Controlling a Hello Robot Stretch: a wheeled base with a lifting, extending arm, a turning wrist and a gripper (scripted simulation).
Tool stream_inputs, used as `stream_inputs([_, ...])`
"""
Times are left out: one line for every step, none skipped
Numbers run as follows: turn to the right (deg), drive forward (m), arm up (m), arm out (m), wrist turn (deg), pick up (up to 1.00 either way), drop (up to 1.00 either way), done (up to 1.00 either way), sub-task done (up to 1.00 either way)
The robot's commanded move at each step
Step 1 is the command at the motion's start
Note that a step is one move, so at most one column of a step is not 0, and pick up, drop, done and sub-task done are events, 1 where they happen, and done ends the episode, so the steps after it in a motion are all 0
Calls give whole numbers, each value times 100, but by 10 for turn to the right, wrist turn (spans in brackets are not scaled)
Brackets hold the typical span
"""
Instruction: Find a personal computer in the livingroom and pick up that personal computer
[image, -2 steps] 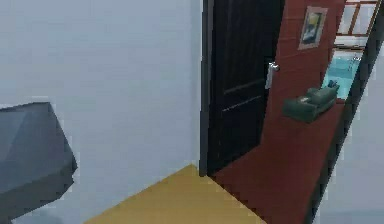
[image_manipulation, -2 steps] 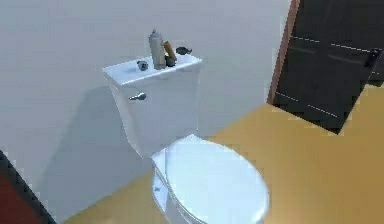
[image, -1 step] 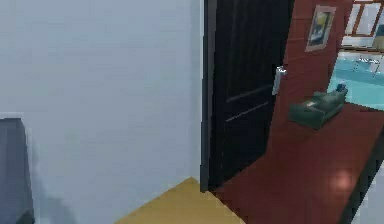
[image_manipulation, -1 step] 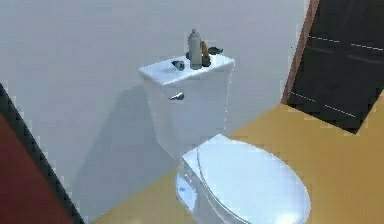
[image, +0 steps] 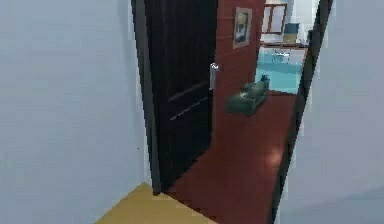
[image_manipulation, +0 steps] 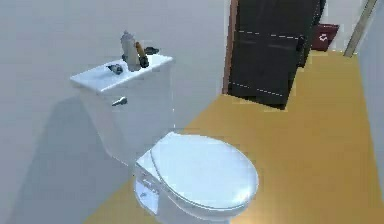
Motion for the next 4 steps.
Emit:
stream_inputs([0,85,0,0,0,0,0,0,0])
stream_inputs([150,0,0,0,0,0,0,0,0])
stream_inputs([0,50,0,0,0,0,0,0,0])
stream_inputs([450,0,0,0,0,0,0,0,0])
